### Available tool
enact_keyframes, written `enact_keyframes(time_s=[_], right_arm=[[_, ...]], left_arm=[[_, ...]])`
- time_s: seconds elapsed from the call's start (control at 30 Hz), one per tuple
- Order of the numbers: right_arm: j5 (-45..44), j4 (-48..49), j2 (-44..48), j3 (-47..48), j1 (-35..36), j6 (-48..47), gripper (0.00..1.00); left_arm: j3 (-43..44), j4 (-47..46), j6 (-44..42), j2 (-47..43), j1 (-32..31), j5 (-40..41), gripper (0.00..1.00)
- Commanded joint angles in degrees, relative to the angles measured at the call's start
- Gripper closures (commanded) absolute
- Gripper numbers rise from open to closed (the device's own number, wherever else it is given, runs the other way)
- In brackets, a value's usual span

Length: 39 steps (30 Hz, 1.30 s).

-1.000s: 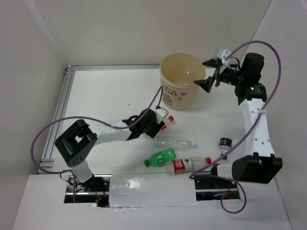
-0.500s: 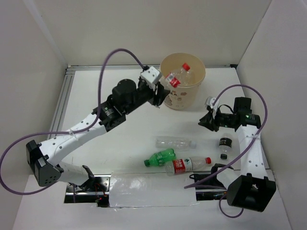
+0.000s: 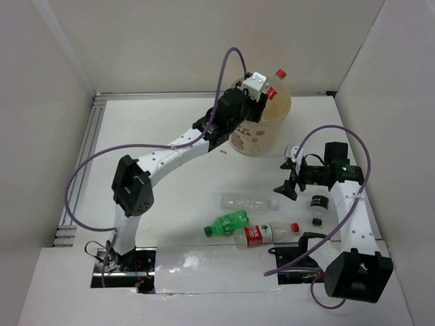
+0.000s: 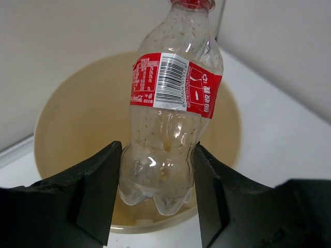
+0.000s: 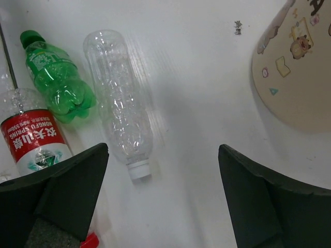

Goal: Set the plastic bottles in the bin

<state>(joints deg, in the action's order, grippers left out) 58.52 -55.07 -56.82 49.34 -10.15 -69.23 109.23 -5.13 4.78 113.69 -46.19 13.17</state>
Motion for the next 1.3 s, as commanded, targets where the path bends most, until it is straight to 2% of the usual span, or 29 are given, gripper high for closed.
enact_keyframes(time_s=[0.0,0.03,0.13,0.17,0.3,0.43,0.53,0.57,0.6,0.67,0.73,0.77,0.9,1.0,1.03,1.07,1.1,1.2,1.27], right_arm=[[-1.1,4.5,0.2,-0.2,2.6,1.6,0.06],[-1.1,5.4,0.2,-0.2,2.6,2.3,0.03],[-1.8,6.5,-0.5,-0.2,5.1,3.8,0.00],[-2.4,7.2,-1.4,-0.2,5.8,4.4,0.00],[-4.5,10.2,-4.3,-0.7,10.9,6.4,0.00],[-8.9,14.6,-7.8,-1.9,18.7,7.6,0.00],[-12.4,17.2,-11.8,-3.1,24.1,7.6,0.00],[-14.2,18.0,-12.9,-4.1,25.9,7.6,0.00],[-15.0,19.4,-15.0,-4.9,26.6,7.0,0.00],[-15.5,20.6,-16.9,-5.6,27.8,6.5,0.00],[-17.6,22.3,-19.8,-6.1,28.7,6.5,0.00],[-18.3,23.1,-20.8,-6.7,29.6,6.5,0.00],[-23.0,25.3,-25.7,-7.3,30.2,6.0,0.05],[-23.5,25.3,-28.3,-7.3,31.3,5.4,0.23],[-23.5,25.3,-28.9,-6.5,31.9,5.4,0.33],[-23.5,24.4,-28.9,-5.4,31.9,5.4,0.49],[-22.8,23.4,-28.4,-4.4,31.9,5.4,0.56],[-20.5,17.6,-24.1,1.9,31.3,5.9,0.69],[-16.7,12.5,-20.5,6.8,30.6,7.3,0.72]], left_arm=[[5.2,-0.9,0.7,1.3,0.4,5.8,0.80],[6.0,-0.1,0.7,1.3,1.0,5.8,0.58],[6.5,0.5,0.7,1.9,1.0,5.8,0.28],[7.0,1.0,0.7,1.9,1.0,5.8,0.02],[6.4,2.2,0.7,-3.0,1.0,4.1,0.00],[-1.0,9.1,0.7,-13.5,-0.2,6.7,0.00],[-17.3,14.0,1.7,-27.2,-0.7,2.7,0.00],[-26.8,15.1,2.3,-30.7,-1.3,1.0,0.00],[-31.3,16.1,2.9,-37.5,-1.3,-1.7,0.00],[-42.9,18.8,5.7,-43.7,-1.8,-4.8,0.00],[-49.4,19.7,8.7,-51.8,-2.9,-7.3,0.00],[-55.0,19.7,9.5,-54.3,-3.8,-8.3,0.00],[-65.4,18.0,14.4,-63.1,-8.1,-9.6,0.00],[-69.3,16.2,17.2,-63.8,-12.0,-8.9,0.00],[-70.0,14.8,17.2,-62.7,-13.8,-8.9,0.00],[-70.6,14.0,17.7,-61.8,-14.7,-8.9,0.00],[-71.3,13.5,17.7,-60.5,-15.5,-8.9,0.00],[-72.8,10.1,17.2,-56.6,-19.1,-8.2,0.00],[-73.8,7.8,17.2,-55.2,-20.3,-7.6,0.00]])
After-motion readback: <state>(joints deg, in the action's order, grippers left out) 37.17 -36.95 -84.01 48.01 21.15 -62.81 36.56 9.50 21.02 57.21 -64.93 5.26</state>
